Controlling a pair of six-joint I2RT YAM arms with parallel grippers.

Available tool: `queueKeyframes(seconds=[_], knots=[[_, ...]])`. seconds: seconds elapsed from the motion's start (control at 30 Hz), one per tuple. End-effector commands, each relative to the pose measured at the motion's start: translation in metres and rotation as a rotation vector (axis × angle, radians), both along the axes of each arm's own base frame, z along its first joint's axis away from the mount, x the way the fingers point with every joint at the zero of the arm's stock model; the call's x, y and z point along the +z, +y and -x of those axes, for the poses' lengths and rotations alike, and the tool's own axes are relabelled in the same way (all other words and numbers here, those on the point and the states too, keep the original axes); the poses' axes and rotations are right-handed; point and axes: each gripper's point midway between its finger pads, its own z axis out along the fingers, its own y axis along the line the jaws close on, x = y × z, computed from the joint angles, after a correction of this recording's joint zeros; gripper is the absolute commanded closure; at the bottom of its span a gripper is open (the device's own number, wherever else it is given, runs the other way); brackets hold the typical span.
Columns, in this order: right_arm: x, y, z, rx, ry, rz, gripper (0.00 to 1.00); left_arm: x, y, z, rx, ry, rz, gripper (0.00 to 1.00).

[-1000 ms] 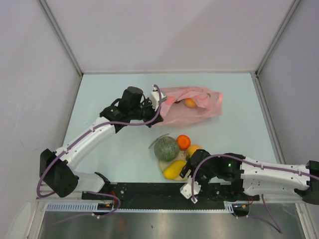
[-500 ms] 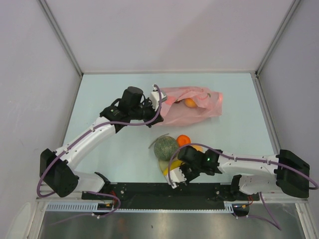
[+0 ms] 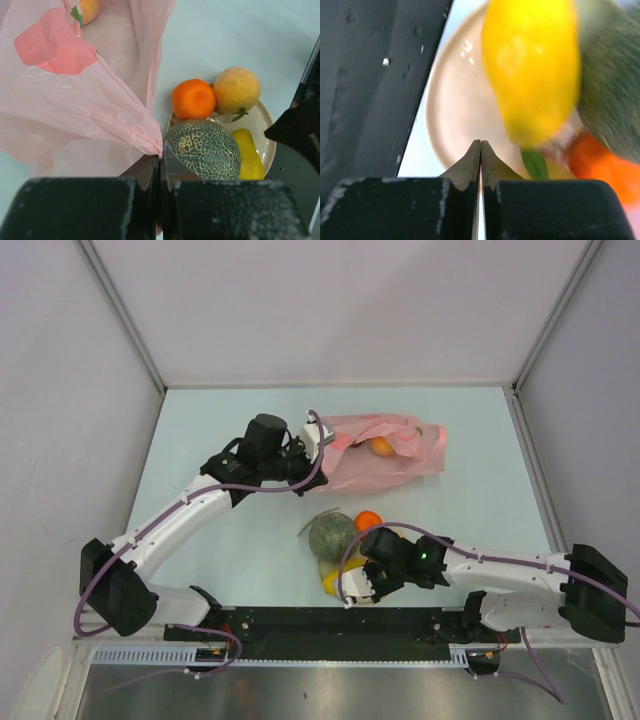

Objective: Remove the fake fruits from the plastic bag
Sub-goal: Place the fake fruit on the plate, then take out the fake fruit from the plastic bag.

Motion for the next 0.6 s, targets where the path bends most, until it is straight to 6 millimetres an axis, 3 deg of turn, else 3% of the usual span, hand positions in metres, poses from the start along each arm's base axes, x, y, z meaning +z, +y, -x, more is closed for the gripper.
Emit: queueKeyframes(seconds=[0.0,0.03,0.07,0.1,0.17,0.2,0.27,0.3,0.33,0.37,0.43,0.47,0.5,0.57], knots=[[0.063,-0.016,-0.019,-0.118,-0.080,-0.045,0.97,0.018,0.003,-0.003,0.034,-0.028,0.025,1.00],[0.095,-0.011,-0.031,-0.155,-0.132,-0.147,0.98,0.019,0.005,-0.003,0.045,-0.028,0.021,0.99],[0.110,-0.014,-0.049,-0.231,-0.160,-0.198,0.99,0.021,0.006,-0.005,0.056,-0.032,0.017,1.00],[0.127,-0.013,-0.060,-0.276,-0.190,-0.258,0.82,0.021,0.006,-0.005,0.063,-0.031,0.016,1.00],[0.163,-0.009,-0.095,-0.393,-0.251,-0.408,0.34,0.021,0.008,-0.007,0.090,-0.018,0.016,1.00],[0.170,-0.008,-0.106,-0.419,-0.258,-0.436,0.25,0.020,0.008,-0.006,0.100,-0.006,0.018,1.00],[0.179,0.005,-0.130,-0.455,-0.231,-0.473,0.21,0.021,0.007,-0.003,0.134,0.062,0.036,1.00],[0.178,-0.002,-0.151,-0.538,-0.212,-0.482,0.16,0.022,0.006,-0.002,0.133,0.076,0.041,1.00],[0.182,0.003,-0.169,-0.571,-0.211,-0.511,0.15,0.024,0.002,0.004,0.136,0.120,0.071,1.00],[0.168,0.007,-0.190,-0.620,-0.178,-0.494,0.16,0.024,0.001,0.005,0.127,0.129,0.075,1.00],[0.177,0.002,-0.236,-0.736,-0.165,-0.563,0.36,0.023,0.004,-0.005,0.147,0.082,0.049,1.00],[0.154,0.009,-0.260,-0.743,-0.121,-0.551,0.62,0.009,0.008,-0.018,0.155,0.043,-0.021,1.00],[0.150,0.008,-0.272,-0.741,-0.141,-0.549,0.68,0.004,0.009,-0.022,0.158,0.036,-0.046,1.00],[0.135,0.007,-0.295,-0.775,-0.192,-0.533,0.96,-0.006,0.011,-0.029,0.154,0.019,-0.094,1.00]])
